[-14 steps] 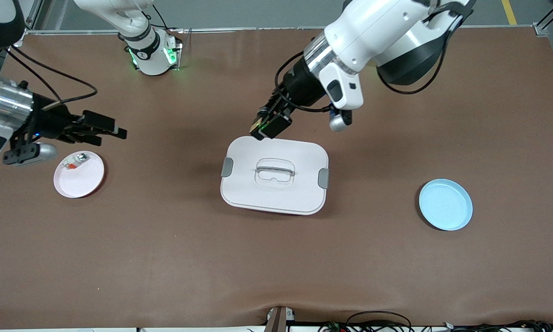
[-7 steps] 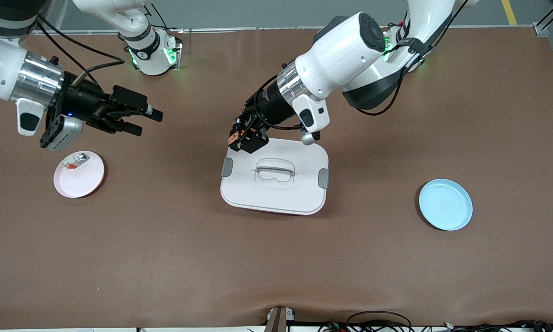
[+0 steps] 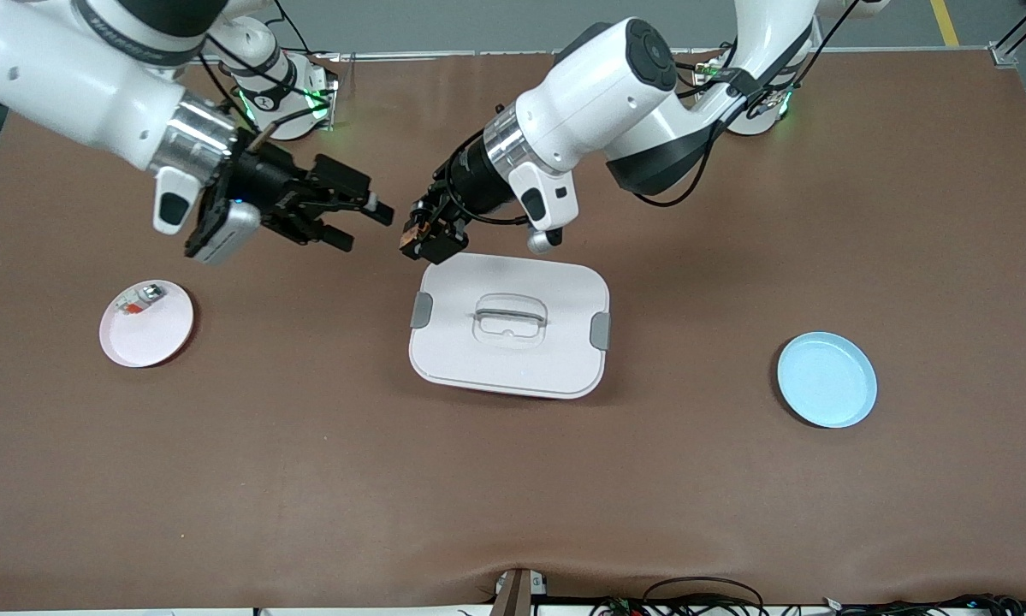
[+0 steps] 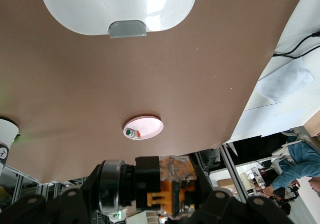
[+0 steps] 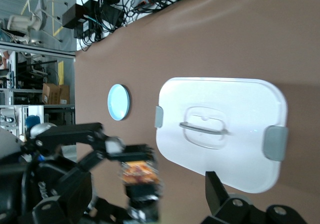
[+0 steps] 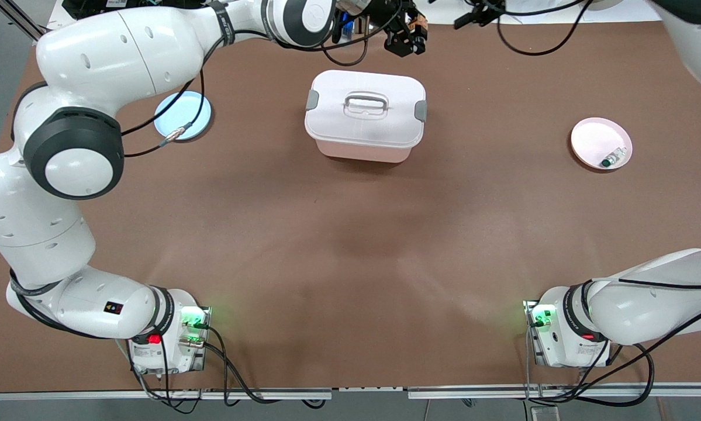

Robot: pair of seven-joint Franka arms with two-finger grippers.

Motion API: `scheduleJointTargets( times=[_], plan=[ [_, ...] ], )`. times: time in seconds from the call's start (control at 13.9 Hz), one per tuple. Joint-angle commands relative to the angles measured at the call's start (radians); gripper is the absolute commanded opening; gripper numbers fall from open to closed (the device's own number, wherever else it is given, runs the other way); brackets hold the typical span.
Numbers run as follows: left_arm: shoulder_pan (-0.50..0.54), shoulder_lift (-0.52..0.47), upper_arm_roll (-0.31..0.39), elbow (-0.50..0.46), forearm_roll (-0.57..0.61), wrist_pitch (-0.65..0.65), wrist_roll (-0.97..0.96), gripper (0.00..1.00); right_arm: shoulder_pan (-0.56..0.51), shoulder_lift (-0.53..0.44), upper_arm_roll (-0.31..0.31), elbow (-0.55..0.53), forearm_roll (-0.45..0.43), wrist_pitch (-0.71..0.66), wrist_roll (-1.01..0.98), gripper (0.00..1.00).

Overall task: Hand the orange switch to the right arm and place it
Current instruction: 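Close the right gripper on the switch held by the left gripper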

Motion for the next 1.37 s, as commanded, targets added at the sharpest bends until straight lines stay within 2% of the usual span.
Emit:
scheduleJointTargets(
  times=[0.0, 0.51, 1.3],
  plan=[
    [-0.011, 0.013, 0.001, 0.014, -0.009, 0.001, -0.012, 0.21, 0.031, -0.006, -0.012, -0.022, 0.025, 0.038, 0.016, 1.00],
    [-0.013, 0.007, 0.003, 0.015, -0.009, 0.002, -0.012, 0.21, 0.048, -0.013, -0.012, -0.114, 0.020, 0.079, 0.001, 1.00],
    [-0.008, 0.003, 0.003, 0.015, -0.009, 0.002, -0.012, 0.21, 0.071, -0.012, -0.011, -0.094, 0.025, 0.078, 0.017, 1.00]
  ],
)
